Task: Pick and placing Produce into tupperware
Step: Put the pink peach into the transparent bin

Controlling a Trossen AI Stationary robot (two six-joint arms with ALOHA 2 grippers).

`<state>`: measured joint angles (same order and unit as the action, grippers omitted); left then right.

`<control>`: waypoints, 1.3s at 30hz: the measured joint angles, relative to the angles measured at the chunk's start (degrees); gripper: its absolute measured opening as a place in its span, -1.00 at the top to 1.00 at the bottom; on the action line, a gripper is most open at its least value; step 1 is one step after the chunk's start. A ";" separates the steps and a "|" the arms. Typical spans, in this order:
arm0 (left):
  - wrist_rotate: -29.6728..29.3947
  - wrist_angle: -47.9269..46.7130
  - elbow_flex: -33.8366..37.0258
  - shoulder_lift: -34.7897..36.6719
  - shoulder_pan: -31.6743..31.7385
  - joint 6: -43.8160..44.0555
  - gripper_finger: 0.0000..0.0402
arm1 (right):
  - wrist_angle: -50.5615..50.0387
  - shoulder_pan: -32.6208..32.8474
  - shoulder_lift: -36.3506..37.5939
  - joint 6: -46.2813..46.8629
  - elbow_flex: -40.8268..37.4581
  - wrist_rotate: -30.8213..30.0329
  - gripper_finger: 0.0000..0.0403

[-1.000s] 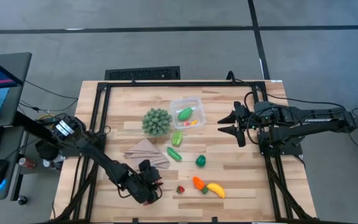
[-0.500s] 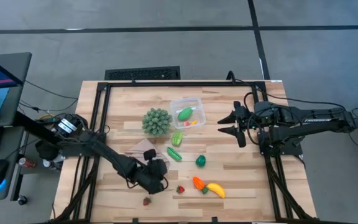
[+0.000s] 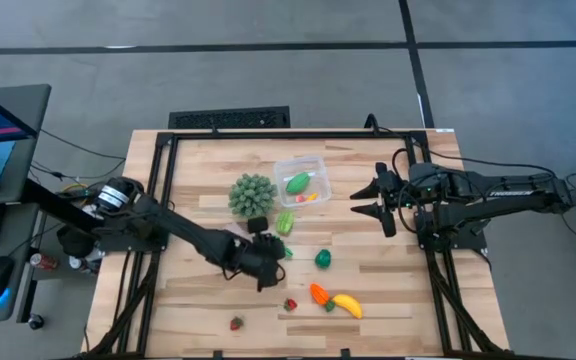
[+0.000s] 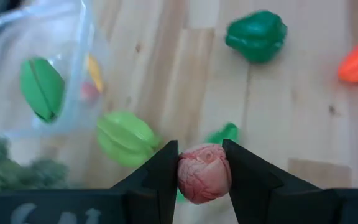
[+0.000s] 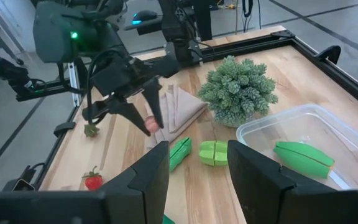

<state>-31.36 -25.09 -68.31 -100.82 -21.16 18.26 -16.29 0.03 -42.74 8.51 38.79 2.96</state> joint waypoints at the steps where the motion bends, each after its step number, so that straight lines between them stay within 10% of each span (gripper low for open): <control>1: 0.03 0.07 -0.46 0.00 0.65 -1.49 0.46 | 0.00 0.00 0.00 0.00 0.00 0.00 0.23; 19: 3.37 -13.08 -6.23 0.02 9.61 -23.38 0.46 | -0.07 0.53 -1.82 0.92 0.02 0.00 0.23; 39: 11.11 0.04 -11.02 -0.50 26.37 -34.16 0.46 | 6.97 2.19 -11.24 -2.47 0.02 0.02 0.23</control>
<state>-20.25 -25.06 -79.33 -101.32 5.20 -15.90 -9.32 2.22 -53.98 6.05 38.81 2.98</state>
